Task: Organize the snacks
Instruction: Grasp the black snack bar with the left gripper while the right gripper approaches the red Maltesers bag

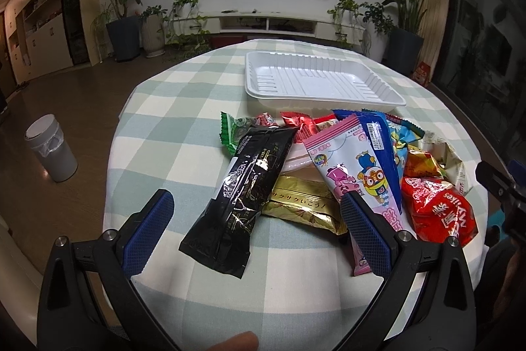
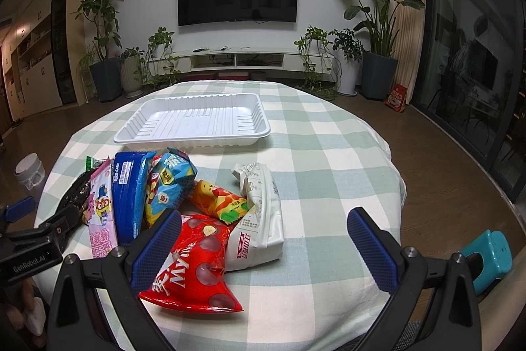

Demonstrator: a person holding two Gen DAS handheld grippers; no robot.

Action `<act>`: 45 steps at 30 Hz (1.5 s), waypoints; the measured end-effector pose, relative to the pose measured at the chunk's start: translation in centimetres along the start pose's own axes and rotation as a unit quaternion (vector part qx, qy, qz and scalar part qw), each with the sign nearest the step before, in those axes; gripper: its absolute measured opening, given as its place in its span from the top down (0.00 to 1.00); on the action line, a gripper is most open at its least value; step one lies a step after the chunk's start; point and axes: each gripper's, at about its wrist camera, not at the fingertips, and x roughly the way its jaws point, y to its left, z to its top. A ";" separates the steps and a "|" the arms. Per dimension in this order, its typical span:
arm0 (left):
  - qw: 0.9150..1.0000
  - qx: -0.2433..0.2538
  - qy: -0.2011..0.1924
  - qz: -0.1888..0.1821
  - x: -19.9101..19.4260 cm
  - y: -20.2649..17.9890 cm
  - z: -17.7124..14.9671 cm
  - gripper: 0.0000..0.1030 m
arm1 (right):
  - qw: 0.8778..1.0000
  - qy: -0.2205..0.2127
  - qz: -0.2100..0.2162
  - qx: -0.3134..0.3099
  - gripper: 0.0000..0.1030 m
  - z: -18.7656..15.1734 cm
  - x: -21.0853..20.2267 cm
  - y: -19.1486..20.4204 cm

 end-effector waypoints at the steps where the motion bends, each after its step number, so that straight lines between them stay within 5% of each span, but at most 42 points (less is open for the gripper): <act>1: 1.000 0.001 0.010 -0.016 0.2 0.3 0.0 0.00 | 1.000 0.000 0.006 0.006 0.00 0.0 -0.1 -0.2; 5: 0.996 -0.037 0.020 -0.084 0.2 2.0 0.3 0.00 | 0.998 0.000 0.040 0.040 0.00 0.3 0.0 -1.8; 9: 0.996 -0.039 0.023 -0.079 -0.4 2.5 0.0 0.00 | 0.989 0.016 0.098 0.106 0.00 0.2 0.2 -3.7; 13: 0.993 -0.014 0.103 -0.062 0.6 2.0 0.7 0.00 | 0.971 0.034 0.158 0.175 0.00 0.2 1.0 -5.7; 21: 0.993 -0.025 0.103 -0.055 1.6 5.5 4.5 0.00 | 0.932 0.081 0.242 0.256 0.08 -0.4 2.4 -7.4; 25: 0.990 0.017 0.130 -0.053 3.2 4.5 5.3 0.00 | 0.914 0.118 0.273 0.277 0.08 -0.7 3.2 -7.5; 31: 0.982 0.048 0.177 -0.046 7.0 3.0 3.9 0.00 | 0.909 0.115 0.289 0.277 0.08 -0.7 2.8 -6.9; 34: 0.980 0.056 0.183 -0.047 7.7 2.6 3.5 0.02 | 0.909 0.125 0.290 0.273 0.17 -0.8 2.8 -6.8; 36: 0.981 0.057 0.181 -0.050 7.8 2.6 3.5 0.06 | 0.911 0.130 0.288 0.265 0.20 -0.8 2.8 -6.5; 41: 0.979 0.032 0.185 -0.077 7.9 3.5 3.6 0.38 | 0.918 0.128 0.282 0.248 0.20 -0.6 2.8 -6.0; 45: 0.978 0.031 0.188 -0.081 8.0 3.5 3.7 0.38 | 0.921 0.128 0.274 0.244 0.20 -0.6 3.0 -6.0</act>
